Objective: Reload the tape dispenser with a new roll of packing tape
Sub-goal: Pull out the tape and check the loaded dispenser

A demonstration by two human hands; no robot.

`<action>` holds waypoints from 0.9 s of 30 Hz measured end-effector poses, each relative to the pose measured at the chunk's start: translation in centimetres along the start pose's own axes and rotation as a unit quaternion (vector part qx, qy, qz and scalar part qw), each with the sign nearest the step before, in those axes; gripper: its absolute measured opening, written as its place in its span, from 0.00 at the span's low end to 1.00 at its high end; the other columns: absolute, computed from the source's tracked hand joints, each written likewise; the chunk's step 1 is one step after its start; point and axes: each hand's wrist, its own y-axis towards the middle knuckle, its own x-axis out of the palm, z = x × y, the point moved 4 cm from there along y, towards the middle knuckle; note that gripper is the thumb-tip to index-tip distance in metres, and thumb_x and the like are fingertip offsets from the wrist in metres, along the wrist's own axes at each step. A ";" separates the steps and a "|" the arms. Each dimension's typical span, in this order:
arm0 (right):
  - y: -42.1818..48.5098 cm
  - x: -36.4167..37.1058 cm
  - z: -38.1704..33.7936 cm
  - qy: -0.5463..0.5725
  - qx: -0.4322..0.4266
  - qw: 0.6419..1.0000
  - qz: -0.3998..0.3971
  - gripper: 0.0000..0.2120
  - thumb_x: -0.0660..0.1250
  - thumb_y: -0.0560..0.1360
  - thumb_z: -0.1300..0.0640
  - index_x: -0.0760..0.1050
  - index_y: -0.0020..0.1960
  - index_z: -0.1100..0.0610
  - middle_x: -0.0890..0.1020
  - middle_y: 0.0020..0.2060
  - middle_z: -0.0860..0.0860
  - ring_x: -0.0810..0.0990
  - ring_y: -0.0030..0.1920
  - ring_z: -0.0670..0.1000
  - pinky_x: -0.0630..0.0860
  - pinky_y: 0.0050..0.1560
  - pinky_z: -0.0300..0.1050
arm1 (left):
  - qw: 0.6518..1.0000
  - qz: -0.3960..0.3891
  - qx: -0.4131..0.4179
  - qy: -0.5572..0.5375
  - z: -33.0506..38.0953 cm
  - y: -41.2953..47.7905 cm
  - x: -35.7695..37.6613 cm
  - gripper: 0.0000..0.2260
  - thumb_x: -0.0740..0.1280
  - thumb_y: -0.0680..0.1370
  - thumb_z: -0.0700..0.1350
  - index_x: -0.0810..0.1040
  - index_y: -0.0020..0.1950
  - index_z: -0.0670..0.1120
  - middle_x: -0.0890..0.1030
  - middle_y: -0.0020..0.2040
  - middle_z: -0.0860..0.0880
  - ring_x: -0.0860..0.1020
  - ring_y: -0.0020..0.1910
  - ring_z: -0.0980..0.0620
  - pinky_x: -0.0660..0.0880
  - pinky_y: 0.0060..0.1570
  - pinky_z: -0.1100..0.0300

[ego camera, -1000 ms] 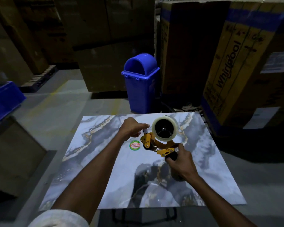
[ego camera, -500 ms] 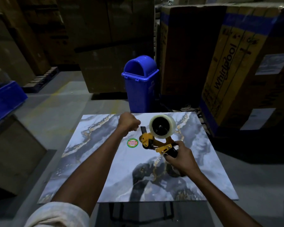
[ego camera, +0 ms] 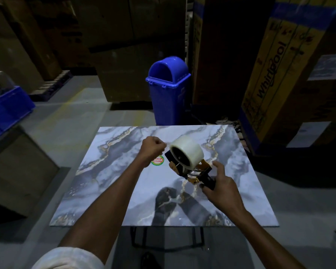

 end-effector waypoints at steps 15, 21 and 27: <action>-10.1 9.1 1.3 0.049 0.120 0.984 -0.123 0.22 0.66 0.74 0.53 0.72 0.68 0.55 0.85 0.53 0.56 0.83 0.55 0.59 0.79 0.47 0.50 | 0.990 -0.124 0.017 0.068 -9.4 -4.5 3.2 0.09 0.69 0.81 0.44 0.81 0.45 0.38 0.80 0.38 0.47 0.75 0.36 0.53 0.69 0.35 0.60; -16.2 11.3 1.5 -0.014 0.199 0.976 -0.083 0.17 0.70 0.74 0.49 0.79 0.61 0.54 0.86 0.46 0.59 0.84 0.48 0.62 0.76 0.41 0.48 | 0.979 -0.179 0.012 0.093 -12.8 -5.8 5.5 0.08 0.69 0.81 0.40 0.82 0.44 0.38 0.80 0.38 0.46 0.75 0.30 0.62 0.68 0.29 0.74; -21.3 14.7 0.0 0.026 0.193 0.975 -0.104 0.26 0.66 0.77 0.56 0.67 0.73 0.42 0.83 0.55 0.46 0.80 0.56 0.47 0.70 0.51 0.31 | 0.967 -0.225 0.014 0.121 -16.2 -7.3 8.0 0.08 0.71 0.80 0.41 0.80 0.40 0.43 0.80 0.35 0.49 0.78 0.37 0.50 0.73 0.41 0.58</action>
